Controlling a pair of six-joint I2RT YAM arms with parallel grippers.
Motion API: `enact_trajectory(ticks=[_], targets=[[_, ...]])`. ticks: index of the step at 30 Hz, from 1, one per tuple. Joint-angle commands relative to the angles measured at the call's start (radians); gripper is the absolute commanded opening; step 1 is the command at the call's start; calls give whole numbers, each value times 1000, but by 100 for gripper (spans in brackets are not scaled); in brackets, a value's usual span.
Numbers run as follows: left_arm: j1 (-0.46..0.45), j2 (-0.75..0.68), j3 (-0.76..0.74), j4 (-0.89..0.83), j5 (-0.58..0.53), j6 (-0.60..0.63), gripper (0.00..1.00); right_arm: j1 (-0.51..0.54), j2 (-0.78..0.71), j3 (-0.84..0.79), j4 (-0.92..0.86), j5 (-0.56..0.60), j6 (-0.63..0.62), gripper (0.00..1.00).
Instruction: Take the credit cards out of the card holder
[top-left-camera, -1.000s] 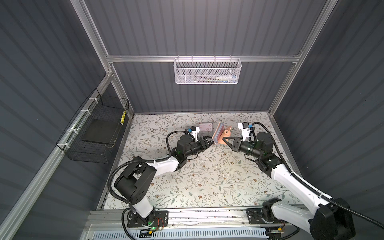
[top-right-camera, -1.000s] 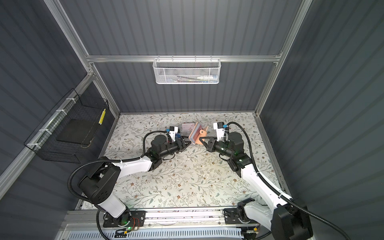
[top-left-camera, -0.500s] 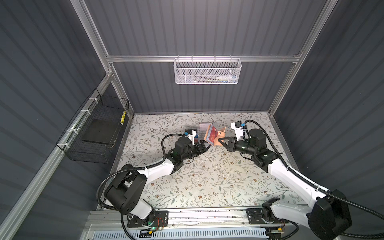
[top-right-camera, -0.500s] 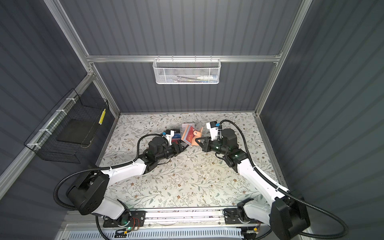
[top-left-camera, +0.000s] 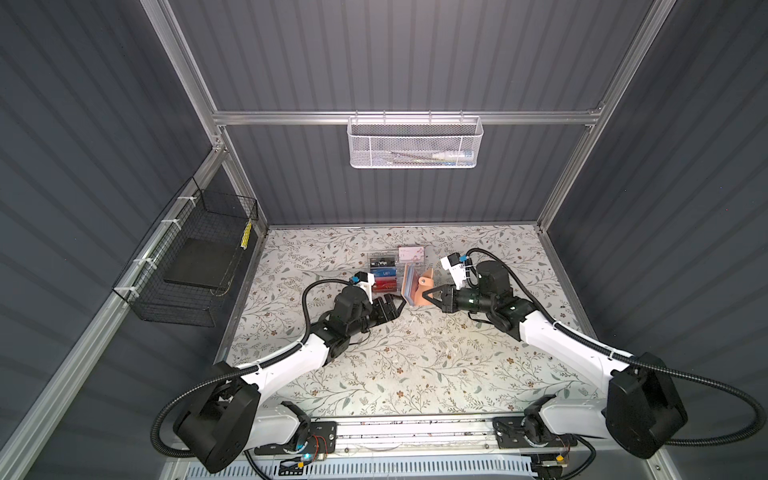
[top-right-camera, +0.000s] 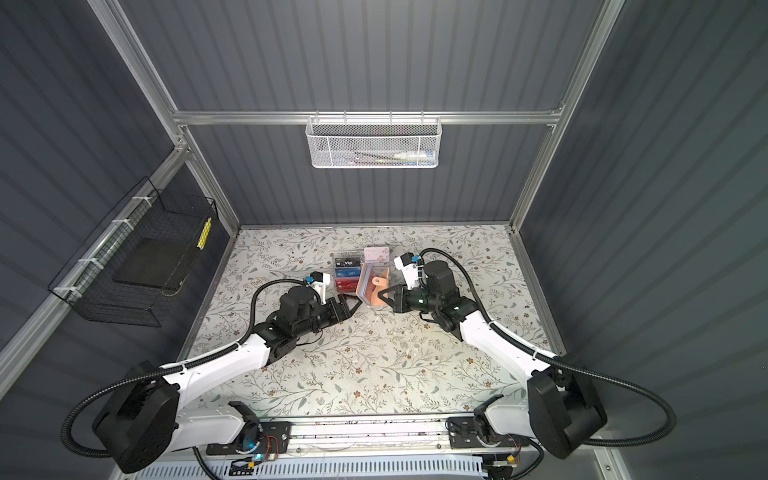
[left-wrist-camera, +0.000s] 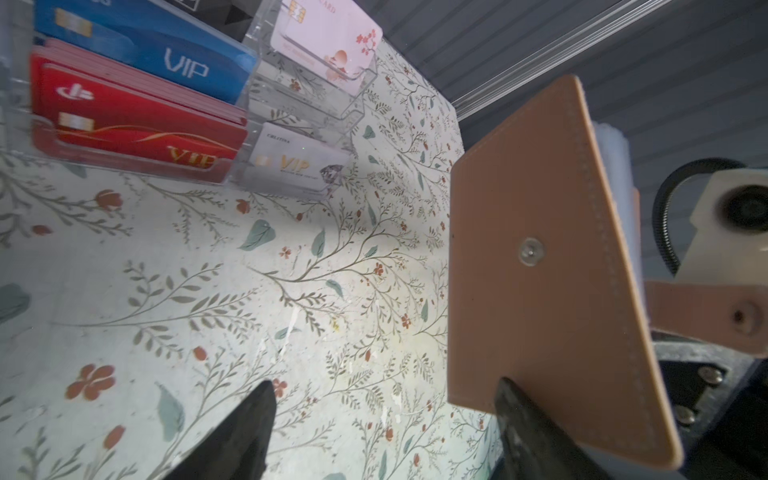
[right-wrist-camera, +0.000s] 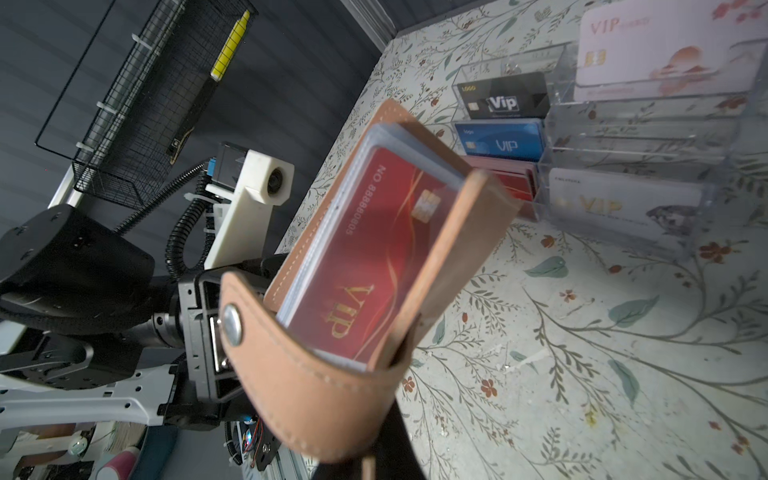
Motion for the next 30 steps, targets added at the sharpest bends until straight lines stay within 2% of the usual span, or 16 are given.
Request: enact_trajectory(ticks=[1, 9, 15, 21, 30], targets=[[1, -31, -34, -61, -35, 51, 83, 34, 27, 25, 5, -33, -30, 0], [0, -74, -94, -128, -104, 68, 84, 45, 121, 40, -25, -19, -47, 0], [1, -114, -106, -181, -146, 87, 94, 55, 205, 70, -76, 3, -56, 0], [2, -117, -123, -184, -158, 94, 99, 64, 305, 124, -146, 4, -84, 0], [2, -94, -154, -143, -145, 88, 100, 65, 395, 154, -163, 15, -97, 0]])
